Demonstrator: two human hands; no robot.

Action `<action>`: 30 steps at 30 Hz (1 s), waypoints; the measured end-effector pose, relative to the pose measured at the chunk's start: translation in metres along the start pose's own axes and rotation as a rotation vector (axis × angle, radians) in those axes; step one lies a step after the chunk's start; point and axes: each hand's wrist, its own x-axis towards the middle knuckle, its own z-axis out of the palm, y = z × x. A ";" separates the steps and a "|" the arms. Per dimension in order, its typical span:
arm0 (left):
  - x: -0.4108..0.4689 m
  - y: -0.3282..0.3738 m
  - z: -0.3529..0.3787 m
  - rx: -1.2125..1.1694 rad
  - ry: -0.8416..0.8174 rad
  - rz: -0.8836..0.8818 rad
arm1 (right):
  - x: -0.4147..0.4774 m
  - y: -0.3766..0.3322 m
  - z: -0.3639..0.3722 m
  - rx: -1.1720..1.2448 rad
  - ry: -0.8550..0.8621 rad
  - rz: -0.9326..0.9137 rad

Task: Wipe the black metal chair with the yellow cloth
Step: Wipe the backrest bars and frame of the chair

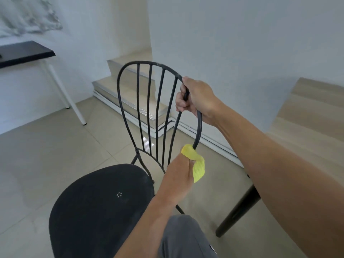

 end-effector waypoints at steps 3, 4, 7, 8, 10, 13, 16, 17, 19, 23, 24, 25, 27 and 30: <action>0.004 0.018 -0.012 -0.025 0.001 0.047 | -0.003 -0.003 0.000 -0.036 -0.006 -0.003; 0.004 0.020 -0.013 -0.057 0.011 0.053 | -0.004 -0.003 0.000 -0.043 -0.007 -0.001; 0.008 0.033 -0.018 -0.204 0.068 0.063 | -0.005 -0.006 0.002 -0.073 0.015 0.004; 0.010 0.038 -0.020 -0.260 0.094 0.057 | -0.005 -0.007 0.002 -0.090 0.030 0.013; 0.012 0.045 -0.025 -0.371 0.147 0.028 | -0.005 -0.008 0.002 -0.146 0.061 0.015; 0.011 0.036 -0.038 -0.644 0.266 -0.146 | -0.006 -0.008 0.002 -0.276 0.118 -0.008; 0.015 0.023 -0.064 -1.024 0.430 -0.368 | -0.007 -0.005 0.003 -0.400 0.204 -0.037; 0.018 0.020 -0.076 -1.114 0.462 -0.392 | -0.007 -0.005 0.004 -0.432 0.224 -0.056; 0.024 0.015 -0.101 -1.189 0.509 -0.381 | -0.009 -0.005 0.006 -0.463 0.254 -0.075; 0.049 0.007 -0.144 -1.224 0.568 -0.289 | -0.010 -0.004 0.007 -0.494 0.271 -0.087; 0.057 0.005 -0.152 -1.225 0.556 -0.270 | -0.010 -0.004 0.007 -0.498 0.271 -0.085; 0.066 0.003 -0.160 -1.216 0.541 -0.251 | -0.009 -0.005 0.007 -0.499 0.270 -0.085; 0.085 -0.001 -0.172 -1.184 0.524 -0.226 | -0.009 -0.005 0.007 -0.507 0.272 -0.088; 0.114 -0.003 -0.189 -1.092 0.546 -0.206 | -0.009 -0.005 0.007 -0.516 0.280 -0.101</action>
